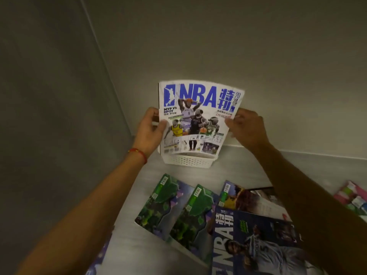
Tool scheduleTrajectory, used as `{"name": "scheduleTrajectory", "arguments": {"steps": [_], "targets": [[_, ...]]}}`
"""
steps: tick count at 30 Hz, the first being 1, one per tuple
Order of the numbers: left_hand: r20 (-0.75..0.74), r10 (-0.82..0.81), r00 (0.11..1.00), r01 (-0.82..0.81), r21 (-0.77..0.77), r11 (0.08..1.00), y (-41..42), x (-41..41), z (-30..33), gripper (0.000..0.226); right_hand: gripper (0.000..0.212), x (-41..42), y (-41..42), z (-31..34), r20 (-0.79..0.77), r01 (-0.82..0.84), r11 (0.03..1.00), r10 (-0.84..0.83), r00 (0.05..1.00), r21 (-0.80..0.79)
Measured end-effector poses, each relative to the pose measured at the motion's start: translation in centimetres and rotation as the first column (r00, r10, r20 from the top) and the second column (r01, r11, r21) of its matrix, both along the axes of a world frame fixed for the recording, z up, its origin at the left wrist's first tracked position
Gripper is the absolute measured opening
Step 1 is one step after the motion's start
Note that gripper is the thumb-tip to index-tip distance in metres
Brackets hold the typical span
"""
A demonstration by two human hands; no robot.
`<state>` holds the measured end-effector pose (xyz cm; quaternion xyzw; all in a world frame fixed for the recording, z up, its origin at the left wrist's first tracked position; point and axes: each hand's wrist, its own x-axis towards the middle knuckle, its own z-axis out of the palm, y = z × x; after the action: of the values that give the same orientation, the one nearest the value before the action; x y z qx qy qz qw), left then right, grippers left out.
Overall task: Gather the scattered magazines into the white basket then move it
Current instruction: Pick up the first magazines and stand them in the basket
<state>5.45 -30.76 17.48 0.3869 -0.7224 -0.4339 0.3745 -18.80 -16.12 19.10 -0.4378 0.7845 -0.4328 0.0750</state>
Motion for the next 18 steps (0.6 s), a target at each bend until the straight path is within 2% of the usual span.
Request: {"name": "scheduleTrajectory", "arguments": {"steps": [5,8,12,18], "targets": [[0.12,0.12,0.985,-0.11,-0.091,0.99,-6.0,-3.2,-0.1,0.01,0.024,-2.1,-4.5,-0.8,0.028,0.025,1.0,-0.025,0.999,0.001],[0.164,0.169,0.972,-0.178,0.041,0.983,-8.4,-4.5,-1.8,0.001,0.022,-2.7,-6.1,-2.8,0.141,0.078,0.997,-0.081,0.987,0.029],[0.124,0.169,0.978,-0.204,0.384,0.901,-10.1,-5.6,-5.0,0.016,0.02,-2.9,-7.7,-5.2,0.148,0.137,0.988,-0.147,0.978,0.078],[0.064,0.184,0.981,-0.189,0.538,0.821,-11.2,-5.8,-8.3,0.013,0.014,-2.7,-9.7,-8.2,0.211,0.173,0.974,-0.202,0.956,0.147]]}}
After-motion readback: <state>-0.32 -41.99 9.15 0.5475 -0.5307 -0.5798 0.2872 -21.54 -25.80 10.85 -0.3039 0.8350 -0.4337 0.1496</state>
